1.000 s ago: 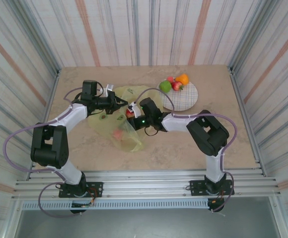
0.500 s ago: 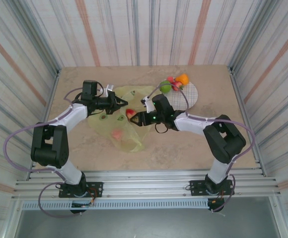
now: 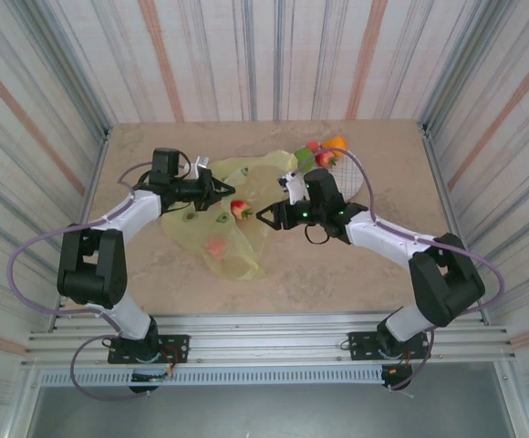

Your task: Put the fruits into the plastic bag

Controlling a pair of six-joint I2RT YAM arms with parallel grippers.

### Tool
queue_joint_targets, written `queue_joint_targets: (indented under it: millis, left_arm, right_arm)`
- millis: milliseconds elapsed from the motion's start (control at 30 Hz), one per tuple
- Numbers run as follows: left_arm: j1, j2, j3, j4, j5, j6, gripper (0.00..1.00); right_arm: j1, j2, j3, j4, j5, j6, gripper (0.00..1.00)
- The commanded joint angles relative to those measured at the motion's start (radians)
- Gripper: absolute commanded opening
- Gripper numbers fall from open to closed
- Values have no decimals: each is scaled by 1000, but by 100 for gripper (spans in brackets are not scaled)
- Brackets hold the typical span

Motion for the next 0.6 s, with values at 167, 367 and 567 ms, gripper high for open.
queue_joint_targets:
  millis: [167,367,567]
  left_arm:
    - [-7,8,-9,10,25,1,0]
    - [-7,8,-9,11,22,1,0]
    - [-7,12,-8,10,23,1,0]
  right_arm:
    - [-124,-169,-30,-44,-79,-51,66]
    - [-237,-210,-55,11,-7,6,68]
    - [-350,-72,69,-127,307,96,72]
